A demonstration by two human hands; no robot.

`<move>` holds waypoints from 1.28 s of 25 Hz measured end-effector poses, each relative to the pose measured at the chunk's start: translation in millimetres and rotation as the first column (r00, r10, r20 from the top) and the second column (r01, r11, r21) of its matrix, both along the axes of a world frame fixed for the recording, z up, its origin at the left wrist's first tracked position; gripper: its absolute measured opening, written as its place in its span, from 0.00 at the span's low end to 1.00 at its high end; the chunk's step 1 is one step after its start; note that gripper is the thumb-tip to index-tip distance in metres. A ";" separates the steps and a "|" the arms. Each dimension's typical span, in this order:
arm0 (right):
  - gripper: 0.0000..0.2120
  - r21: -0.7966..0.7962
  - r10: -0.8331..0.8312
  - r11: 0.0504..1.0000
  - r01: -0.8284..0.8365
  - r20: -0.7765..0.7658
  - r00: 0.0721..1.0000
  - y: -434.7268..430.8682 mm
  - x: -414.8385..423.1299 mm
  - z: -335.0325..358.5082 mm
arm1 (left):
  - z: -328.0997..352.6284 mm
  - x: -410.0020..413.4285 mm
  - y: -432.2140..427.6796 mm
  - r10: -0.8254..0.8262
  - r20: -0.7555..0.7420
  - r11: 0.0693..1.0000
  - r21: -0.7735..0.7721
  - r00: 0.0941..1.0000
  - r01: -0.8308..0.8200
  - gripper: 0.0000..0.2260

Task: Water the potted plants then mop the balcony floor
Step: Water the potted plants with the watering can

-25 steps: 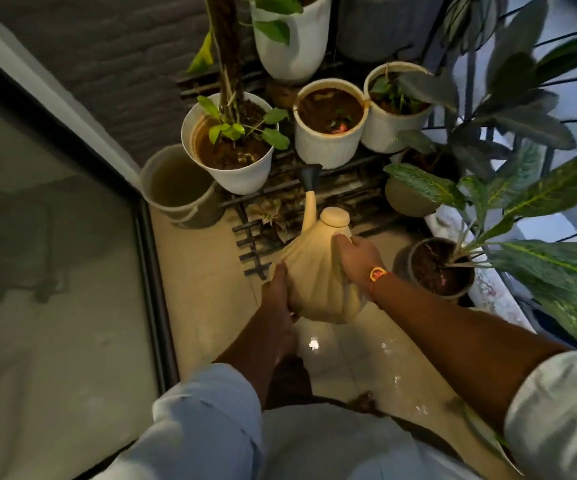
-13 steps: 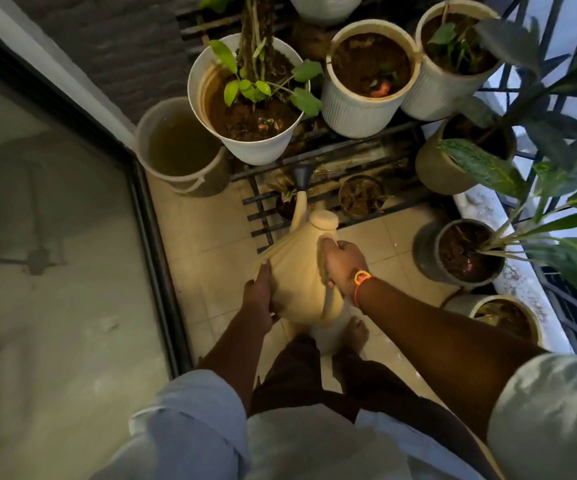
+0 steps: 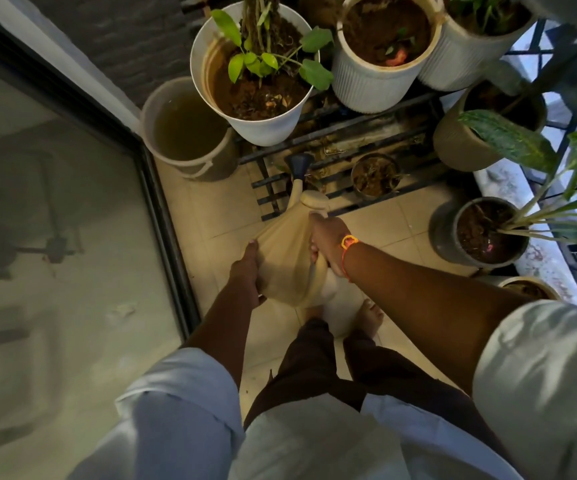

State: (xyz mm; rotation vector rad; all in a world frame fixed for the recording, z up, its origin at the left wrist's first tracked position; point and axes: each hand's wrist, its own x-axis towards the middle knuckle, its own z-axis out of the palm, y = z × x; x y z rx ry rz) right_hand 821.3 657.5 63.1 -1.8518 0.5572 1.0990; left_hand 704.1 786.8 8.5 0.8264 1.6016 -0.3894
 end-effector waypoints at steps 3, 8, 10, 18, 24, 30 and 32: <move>0.22 0.022 -0.046 0.999 0.047 -0.040 0.998 7.0 1.9 -0.2 | 4.1 1.1 5.8 -0.016 -0.022 1.000 -0.008 1.000 0.016 0.39; 0.22 0.028 -0.076 0.997 0.078 -0.084 0.994 7.3 -2.0 -0.3 | 11.4 -1.0 8.3 -0.051 -0.048 0.999 0.003 0.998 0.051 0.39; 0.22 0.031 -0.077 0.996 0.081 -0.091 0.993 6.6 -3.8 -0.5 | 14.3 -2.2 6.9 -0.066 -0.059 0.998 0.011 0.996 0.067 0.38; 0.23 0.033 -0.077 0.996 0.080 -0.080 0.994 6.2 -3.6 -3.6 | 20.2 -4.0 7.6 -0.065 -0.039 0.998 0.010 0.997 0.065 0.37; 0.23 0.039 -0.084 0.995 0.088 -0.083 0.993 2.8 0.7 -5.1 | 19.1 0.0 6.8 -0.086 -0.030 0.996 0.013 0.996 0.086 0.37; 0.23 0.031 -0.085 0.996 0.087 -0.082 0.993 0.9 3.9 -4.3 | 10.8 4.1 8.9 -0.076 -0.039 0.997 0.024 0.996 0.077 0.40; 0.23 0.031 -0.085 0.996 0.088 -0.092 0.992 0.9 3.1 -3.7 | 6.8 3.7 8.3 -0.074 -0.043 0.997 0.030 0.996 0.075 0.39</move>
